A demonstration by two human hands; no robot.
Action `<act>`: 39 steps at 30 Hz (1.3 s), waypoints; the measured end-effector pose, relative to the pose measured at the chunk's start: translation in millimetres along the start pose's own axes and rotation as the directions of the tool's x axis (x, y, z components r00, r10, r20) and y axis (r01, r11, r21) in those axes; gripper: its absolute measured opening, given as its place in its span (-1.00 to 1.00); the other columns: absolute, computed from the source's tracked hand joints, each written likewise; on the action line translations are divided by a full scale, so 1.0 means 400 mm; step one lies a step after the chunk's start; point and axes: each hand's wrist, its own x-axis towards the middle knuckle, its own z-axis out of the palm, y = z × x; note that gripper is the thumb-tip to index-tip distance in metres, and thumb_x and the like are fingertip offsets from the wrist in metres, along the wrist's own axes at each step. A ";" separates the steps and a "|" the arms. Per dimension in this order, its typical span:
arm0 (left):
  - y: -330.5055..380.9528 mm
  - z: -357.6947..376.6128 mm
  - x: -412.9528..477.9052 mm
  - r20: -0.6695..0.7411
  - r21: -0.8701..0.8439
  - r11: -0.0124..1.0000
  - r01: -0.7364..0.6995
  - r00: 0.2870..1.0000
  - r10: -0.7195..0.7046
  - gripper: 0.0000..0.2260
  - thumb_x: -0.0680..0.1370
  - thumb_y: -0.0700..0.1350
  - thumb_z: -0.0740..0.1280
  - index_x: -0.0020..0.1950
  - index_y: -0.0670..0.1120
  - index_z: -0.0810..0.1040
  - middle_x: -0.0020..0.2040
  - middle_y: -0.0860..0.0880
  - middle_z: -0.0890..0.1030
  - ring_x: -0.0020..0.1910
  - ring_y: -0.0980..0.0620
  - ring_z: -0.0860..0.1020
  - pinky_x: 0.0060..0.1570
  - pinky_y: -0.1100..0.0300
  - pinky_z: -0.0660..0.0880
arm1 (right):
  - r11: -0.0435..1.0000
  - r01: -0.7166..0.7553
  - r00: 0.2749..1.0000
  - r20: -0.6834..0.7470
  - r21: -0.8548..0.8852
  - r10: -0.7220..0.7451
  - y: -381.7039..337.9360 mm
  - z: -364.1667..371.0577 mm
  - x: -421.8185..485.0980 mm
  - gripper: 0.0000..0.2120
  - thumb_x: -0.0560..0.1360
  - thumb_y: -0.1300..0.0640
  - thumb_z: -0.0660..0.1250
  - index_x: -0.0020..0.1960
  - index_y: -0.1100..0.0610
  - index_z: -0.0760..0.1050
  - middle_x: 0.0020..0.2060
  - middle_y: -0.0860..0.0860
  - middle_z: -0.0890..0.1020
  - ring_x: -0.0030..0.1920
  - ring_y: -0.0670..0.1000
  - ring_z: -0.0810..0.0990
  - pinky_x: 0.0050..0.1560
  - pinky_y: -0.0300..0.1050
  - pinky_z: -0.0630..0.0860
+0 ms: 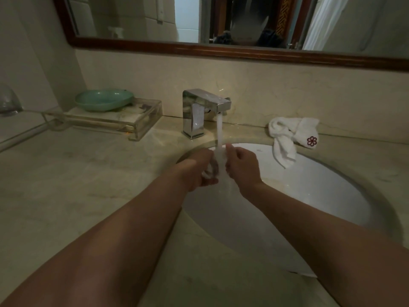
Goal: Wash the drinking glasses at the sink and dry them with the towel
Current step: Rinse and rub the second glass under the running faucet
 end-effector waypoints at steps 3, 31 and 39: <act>0.001 -0.008 0.001 0.038 -0.091 0.996 -0.006 0.999 0.010 -0.78 0.62 -0.18 0.25 0.14 -0.21 0.65 -0.15 -0.21 0.63 -0.30 -0.10 0.63 -0.34 0.10 0.61 | 0.999 0.018 0.993 0.117 0.047 -0.023 0.009 0.002 -0.009 -0.59 0.48 -0.27 0.41 0.02 0.08 0.58 -0.16 0.03 0.66 -0.15 0.01 0.65 -0.16 -0.08 0.60; -0.015 0.011 0.002 0.101 0.261 0.965 -0.032 0.995 0.005 -0.58 0.67 0.23 0.21 0.23 -0.09 0.57 0.03 -0.20 0.66 -0.32 -0.02 0.60 -0.46 0.29 0.49 | 0.985 -0.149 0.989 0.022 0.082 0.147 0.001 -0.018 0.009 -0.55 0.70 -0.05 0.12 -0.22 0.17 0.54 -0.39 0.10 0.54 -0.42 0.02 0.50 -0.43 -0.16 0.39; 0.000 -0.019 -0.003 0.206 0.047 0.997 0.060 0.976 -0.068 -0.56 0.64 0.14 0.14 0.03 -0.16 0.67 -0.21 -0.15 0.69 -0.42 -0.05 0.57 -0.45 0.26 0.41 | 0.990 0.017 0.975 0.217 0.143 -0.049 -0.005 0.004 -0.013 -0.46 0.45 -0.30 0.44 -0.03 0.20 0.52 -0.18 0.19 0.61 -0.21 0.15 0.63 -0.24 0.05 0.67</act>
